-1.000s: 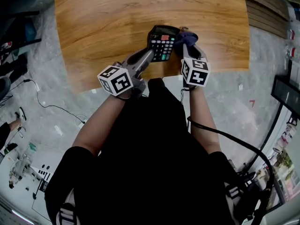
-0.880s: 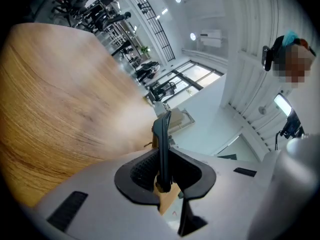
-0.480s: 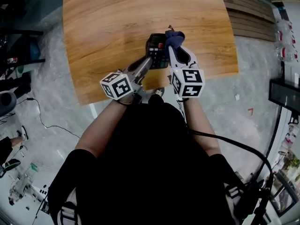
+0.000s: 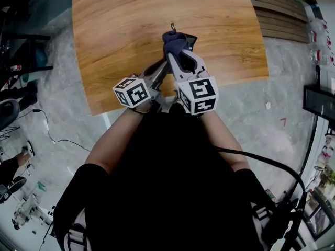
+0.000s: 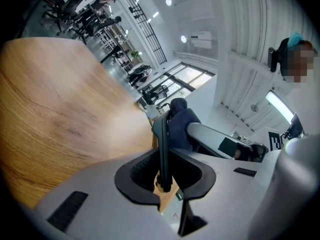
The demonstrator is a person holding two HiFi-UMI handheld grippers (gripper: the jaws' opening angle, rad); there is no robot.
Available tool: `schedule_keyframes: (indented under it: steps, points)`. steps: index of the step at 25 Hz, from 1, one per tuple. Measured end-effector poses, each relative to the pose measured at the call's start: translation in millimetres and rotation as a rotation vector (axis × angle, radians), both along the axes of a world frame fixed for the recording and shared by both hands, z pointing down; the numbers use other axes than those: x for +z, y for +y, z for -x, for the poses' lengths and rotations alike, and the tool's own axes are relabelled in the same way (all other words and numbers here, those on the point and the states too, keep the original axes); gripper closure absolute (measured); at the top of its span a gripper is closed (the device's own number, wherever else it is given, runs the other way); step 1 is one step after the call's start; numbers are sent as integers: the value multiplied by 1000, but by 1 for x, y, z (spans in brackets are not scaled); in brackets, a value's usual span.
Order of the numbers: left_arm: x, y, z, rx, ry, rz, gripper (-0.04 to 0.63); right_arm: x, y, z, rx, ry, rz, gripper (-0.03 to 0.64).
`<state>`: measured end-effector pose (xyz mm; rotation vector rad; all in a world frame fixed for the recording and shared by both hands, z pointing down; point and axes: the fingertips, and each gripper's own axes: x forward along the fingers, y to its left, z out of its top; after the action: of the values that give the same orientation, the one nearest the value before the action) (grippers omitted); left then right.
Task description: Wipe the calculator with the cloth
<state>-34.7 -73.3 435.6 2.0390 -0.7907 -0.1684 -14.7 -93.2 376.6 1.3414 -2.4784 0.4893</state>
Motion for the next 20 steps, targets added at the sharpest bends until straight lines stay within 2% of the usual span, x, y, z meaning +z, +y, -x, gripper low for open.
schedule_keyframes:
  steps: [3,12,15,20]
  points:
    - [-1,2,-3,-8,18,8,526,4,2,-10,19,4,-4,548]
    - [-6,3,-7,5,31,2,525,32,-14,-82,204,55,45,548]
    - [-7,-1,-6,-2,42,8,525,31,-9,-74,179,42,43,548]
    - [-4,-8,-2,-43,72,32,525,23,14,-25,56,25,30,548]
